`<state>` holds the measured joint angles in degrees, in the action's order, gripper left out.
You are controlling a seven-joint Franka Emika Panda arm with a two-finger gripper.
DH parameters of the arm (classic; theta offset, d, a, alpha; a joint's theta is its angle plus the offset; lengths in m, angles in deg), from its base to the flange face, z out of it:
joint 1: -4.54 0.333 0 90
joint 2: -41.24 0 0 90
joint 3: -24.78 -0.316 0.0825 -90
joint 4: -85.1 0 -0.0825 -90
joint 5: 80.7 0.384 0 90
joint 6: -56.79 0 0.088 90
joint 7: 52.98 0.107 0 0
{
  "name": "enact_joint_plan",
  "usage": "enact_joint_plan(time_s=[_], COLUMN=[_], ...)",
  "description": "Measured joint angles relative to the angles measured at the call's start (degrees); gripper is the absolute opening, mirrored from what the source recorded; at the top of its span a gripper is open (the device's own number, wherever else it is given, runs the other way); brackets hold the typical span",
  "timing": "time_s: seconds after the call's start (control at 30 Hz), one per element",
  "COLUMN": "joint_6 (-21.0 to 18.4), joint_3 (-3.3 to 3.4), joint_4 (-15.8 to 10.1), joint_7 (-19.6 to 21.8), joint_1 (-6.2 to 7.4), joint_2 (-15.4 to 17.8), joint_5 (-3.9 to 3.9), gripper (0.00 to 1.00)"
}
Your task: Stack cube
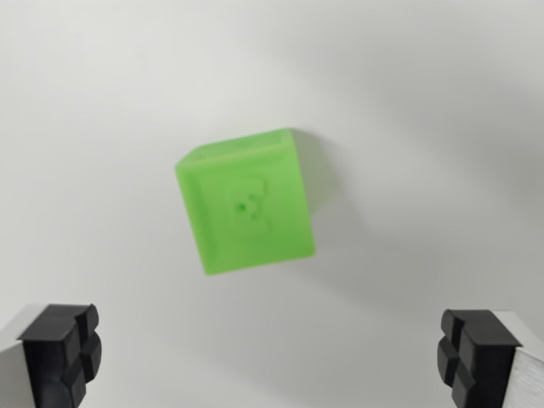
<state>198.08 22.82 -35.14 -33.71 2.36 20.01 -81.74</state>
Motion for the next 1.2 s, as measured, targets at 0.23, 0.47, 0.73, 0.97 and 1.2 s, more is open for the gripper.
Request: enact_joint_plan(time_s=[0.23, 0.47, 0.73, 0.97, 1.2], joint_6=[3.6, 6.8, 10.4, 12.7, 13.8], joint_3=[-0.37, -0.68, -0.54, -0.23, -0.01], joint_4=[-0.5, -0.7, 0.0, 0.9, 1.4], joint_7=[-4.0, -7.7, -8.0, -8.0, -8.0], joint_1=[0.0, 0.0, 0.14, 0.43, 0.65], joint_2=[-3.1, -6.3, -10.7, -13.8, -15.4], joint_5=[-0.51, -0.97, -1.15, -1.2, -1.2], gripper=[1.0, 1.0, 1.0, 1.0, 1.0])
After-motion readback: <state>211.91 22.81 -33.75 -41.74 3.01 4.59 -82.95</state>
